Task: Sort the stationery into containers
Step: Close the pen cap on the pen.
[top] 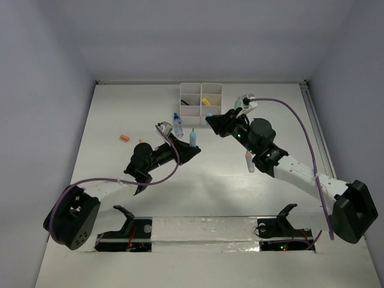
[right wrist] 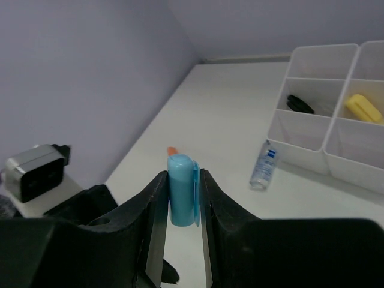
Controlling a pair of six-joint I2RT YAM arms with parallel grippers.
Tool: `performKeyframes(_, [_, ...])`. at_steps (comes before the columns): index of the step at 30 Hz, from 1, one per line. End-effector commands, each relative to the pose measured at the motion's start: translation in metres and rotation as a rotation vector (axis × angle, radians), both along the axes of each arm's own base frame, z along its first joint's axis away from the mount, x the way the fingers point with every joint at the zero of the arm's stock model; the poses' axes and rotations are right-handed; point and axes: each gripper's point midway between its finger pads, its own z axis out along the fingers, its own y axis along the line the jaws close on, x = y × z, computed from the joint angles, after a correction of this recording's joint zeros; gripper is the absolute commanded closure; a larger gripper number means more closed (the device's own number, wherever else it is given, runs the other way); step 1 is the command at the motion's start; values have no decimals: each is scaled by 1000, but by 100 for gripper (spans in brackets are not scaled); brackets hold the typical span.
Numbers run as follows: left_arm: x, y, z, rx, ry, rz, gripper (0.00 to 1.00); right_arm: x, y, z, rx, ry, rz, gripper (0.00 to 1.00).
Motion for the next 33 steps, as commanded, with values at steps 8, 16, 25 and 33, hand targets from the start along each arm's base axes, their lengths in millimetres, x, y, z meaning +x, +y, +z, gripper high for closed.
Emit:
performKeyframes(8, [-28, -7, 35, -113, -96, -169, 100, -36, 43, 67, 288, -202, 327, 100])
performKeyframes(16, [-33, -5, 41, -146, -102, -175, 100, -48, 54, 58, 328, -180, 435, 100])
performKeyframes(25, [-32, -1, 45, -158, -116, -147, 100, -54, 52, 46, 319, -160, 448, 100])
performKeyframes(33, [-31, 1, 47, -162, -119, -133, 100, -61, 54, 40, 321, -150, 485, 100])
